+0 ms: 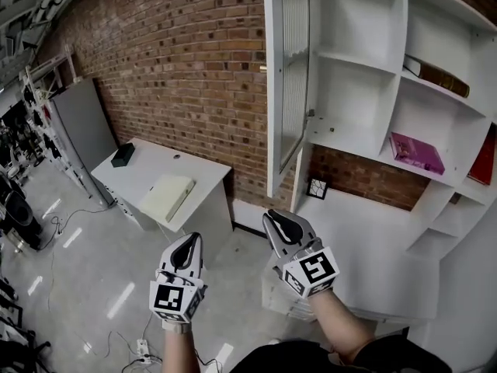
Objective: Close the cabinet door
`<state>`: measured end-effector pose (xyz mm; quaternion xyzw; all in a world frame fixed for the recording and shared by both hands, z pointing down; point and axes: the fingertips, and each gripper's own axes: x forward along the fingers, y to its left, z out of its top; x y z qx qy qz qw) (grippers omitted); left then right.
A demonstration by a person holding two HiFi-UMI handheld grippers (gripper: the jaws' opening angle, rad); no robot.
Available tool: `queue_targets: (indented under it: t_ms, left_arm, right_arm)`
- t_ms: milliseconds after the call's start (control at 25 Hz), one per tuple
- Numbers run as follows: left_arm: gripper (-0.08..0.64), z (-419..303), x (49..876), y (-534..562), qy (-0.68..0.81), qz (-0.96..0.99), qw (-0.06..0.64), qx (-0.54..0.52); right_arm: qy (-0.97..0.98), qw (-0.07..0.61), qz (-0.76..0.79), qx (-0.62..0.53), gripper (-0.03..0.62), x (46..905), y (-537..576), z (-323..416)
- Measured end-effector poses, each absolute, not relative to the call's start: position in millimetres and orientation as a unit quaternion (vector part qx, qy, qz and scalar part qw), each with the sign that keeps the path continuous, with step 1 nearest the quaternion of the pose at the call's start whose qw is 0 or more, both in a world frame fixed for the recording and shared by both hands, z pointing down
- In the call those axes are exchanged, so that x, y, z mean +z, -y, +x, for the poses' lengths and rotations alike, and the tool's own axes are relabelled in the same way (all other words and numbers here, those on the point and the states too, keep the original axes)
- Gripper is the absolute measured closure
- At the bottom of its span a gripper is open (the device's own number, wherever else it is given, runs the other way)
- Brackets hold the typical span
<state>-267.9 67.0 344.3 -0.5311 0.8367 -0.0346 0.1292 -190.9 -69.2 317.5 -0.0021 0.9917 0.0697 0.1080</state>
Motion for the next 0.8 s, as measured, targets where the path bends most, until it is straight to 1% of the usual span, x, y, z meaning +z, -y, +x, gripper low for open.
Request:
queue_targets:
  t_ms: [240,400,600,800]
  left_arm:
    - [0.549,-276.6,282.1,-0.8,-0.812,-0.556,0.176,-0.036]
    - [0.545,-276.0,237.9,31.0,-0.795,-0.576,0.185,-0.026]
    - [0.511,-275.6,191.4,61.7,-0.762,-0.607,0.223,-0.022]
    - [0.479,-278.8,164.7,85.4,-0.717,-0.653,0.243,-0.011]
  right_arm:
    - [-0.989,0.128,-0.023,0.077,0.548,287.2,110.5,-195.3]
    - [-0.987,0.129,-0.036,0.086,0.548,274.3,126.9,-202.7]
    - [-0.986,0.125,-0.052,0.096,0.544,263.7,136.8,-213.7]
    - [-0.982,0.118,-0.087,0.118,0.521,257.6,139.2,-224.2]
